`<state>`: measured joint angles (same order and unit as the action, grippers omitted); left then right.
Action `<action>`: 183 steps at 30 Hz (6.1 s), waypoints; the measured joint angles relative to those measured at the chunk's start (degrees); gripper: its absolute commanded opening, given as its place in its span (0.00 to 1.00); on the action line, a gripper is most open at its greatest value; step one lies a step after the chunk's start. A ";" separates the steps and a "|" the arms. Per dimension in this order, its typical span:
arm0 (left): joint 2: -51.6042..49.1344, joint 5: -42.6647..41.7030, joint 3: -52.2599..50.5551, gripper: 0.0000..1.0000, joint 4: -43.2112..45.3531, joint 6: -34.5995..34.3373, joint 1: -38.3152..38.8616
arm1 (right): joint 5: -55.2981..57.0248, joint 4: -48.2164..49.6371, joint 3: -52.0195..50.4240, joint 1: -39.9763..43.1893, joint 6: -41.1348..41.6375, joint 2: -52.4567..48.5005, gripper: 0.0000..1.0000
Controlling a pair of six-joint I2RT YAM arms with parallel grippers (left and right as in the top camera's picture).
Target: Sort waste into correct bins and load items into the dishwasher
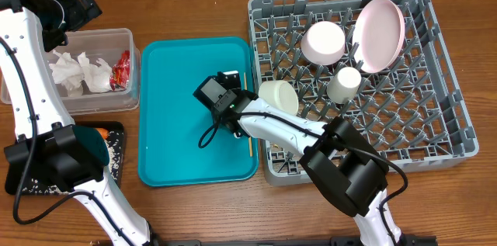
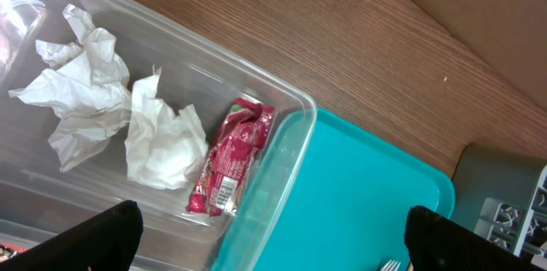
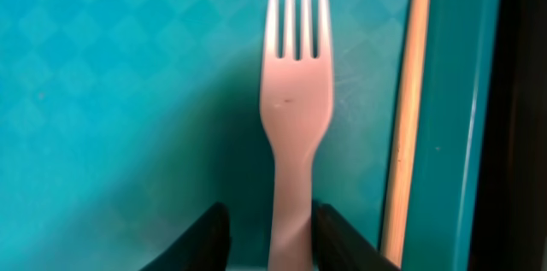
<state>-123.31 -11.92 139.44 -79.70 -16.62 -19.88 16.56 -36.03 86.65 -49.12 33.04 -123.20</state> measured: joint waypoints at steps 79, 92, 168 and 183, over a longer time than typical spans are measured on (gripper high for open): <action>0.00 0.00 0.00 1.00 0.02 0.00 0.00 | -8.74 -3.08 2.25 -0.09 -1.27 1.57 0.04; 0.00 0.17 0.00 1.00 0.02 0.00 0.00 | -8.83 -21.11 4.13 2.64 -12.59 28.57 0.04; 0.00 0.20 0.00 1.00 0.00 0.00 0.00 | 13.16 -7.58 1.68 -6.16 11.96 -0.52 0.42; 0.00 0.20 0.00 1.00 0.02 0.02 0.00 | 11.21 -8.00 0.39 -2.51 12.15 -0.52 0.44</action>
<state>-123.31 -11.73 139.44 -79.68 -16.60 -19.88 27.77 -44.03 87.05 -51.64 45.19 -123.72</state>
